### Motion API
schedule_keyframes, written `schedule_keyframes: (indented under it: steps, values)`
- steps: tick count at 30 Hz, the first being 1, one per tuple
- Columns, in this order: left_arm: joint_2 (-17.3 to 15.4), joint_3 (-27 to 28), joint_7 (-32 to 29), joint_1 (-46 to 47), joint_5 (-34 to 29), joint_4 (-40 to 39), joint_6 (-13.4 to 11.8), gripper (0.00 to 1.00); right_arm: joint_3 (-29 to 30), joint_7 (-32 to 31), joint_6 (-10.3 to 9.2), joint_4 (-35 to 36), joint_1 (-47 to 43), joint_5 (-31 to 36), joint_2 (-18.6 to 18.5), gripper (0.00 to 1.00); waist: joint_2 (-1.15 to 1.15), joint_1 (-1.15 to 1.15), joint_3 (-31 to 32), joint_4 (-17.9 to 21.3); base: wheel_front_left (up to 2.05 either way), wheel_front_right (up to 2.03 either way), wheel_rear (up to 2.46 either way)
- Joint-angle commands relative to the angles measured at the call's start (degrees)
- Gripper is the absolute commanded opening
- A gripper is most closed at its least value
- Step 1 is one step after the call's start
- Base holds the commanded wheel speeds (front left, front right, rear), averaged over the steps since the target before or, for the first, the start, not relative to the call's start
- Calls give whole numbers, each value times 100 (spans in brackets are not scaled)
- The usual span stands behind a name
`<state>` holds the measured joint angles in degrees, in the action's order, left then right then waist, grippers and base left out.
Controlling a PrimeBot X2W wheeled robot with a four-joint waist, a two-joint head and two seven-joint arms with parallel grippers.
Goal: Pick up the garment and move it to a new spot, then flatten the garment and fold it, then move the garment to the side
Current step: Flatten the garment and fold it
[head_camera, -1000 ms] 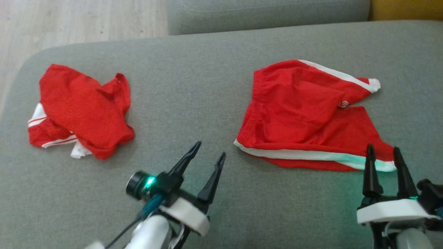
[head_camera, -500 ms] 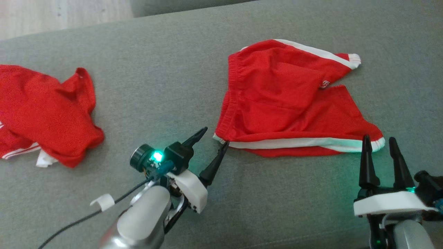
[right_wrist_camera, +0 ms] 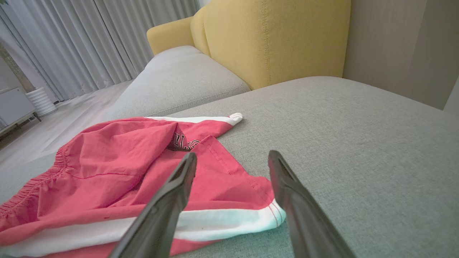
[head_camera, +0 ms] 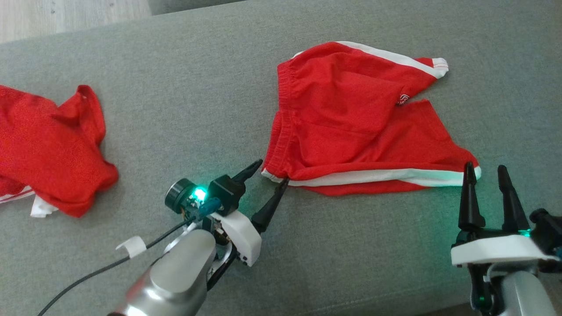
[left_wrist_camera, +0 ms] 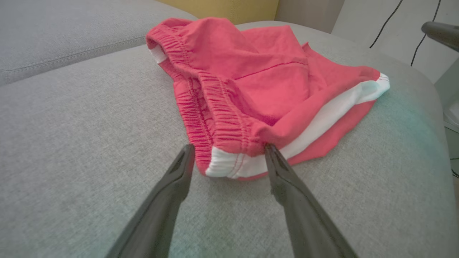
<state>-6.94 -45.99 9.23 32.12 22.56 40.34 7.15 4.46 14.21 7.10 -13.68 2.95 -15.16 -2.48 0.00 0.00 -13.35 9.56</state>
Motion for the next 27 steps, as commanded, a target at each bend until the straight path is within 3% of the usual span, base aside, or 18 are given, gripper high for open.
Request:
schedule_keyframes:
  steps: [1,2,3,4,5,11,19,27]
  values:
    - [-82,96,100,279,51,-84,34,100,-98,67,39,156,180,-33,-40,100,0,0,2,-5,0,0,0]
    - [-71,54,107,295,76,-50,34,87,-96,68,39,155,186,-34,-40,100,0,0,2,-9,0,0,0]
    - [-61,4,107,310,103,-20,34,60,-96,69,39,153,191,-33,-40,100,0,0,1,-14,0,0,0]
    - [-52,-45,109,325,139,5,34,19,-97,70,39,150,197,-33,-40,100,0,0,1,-19,0,0,0]
    - [-48,-85,116,343,176,28,34,0,-101,71,39,147,202,-33,-40,100,0,0,1,-24,0,0,0]
    - [-48,-89,311,396,271,122,34,0,104,44,39,-12,189,101,-40,100,0,0,45,-56,0,0,0]
    - [-51,-107,466,219,268,-52,-62,0,754,-546,39,-673,483,546,-40,100,0,0,140,-221,0,0,0]
    - [-15,-170,491,177,272,-209,-102,0,765,-969,39,-1058,679,847,-40,100,0,0,135,-392,0,0,0]
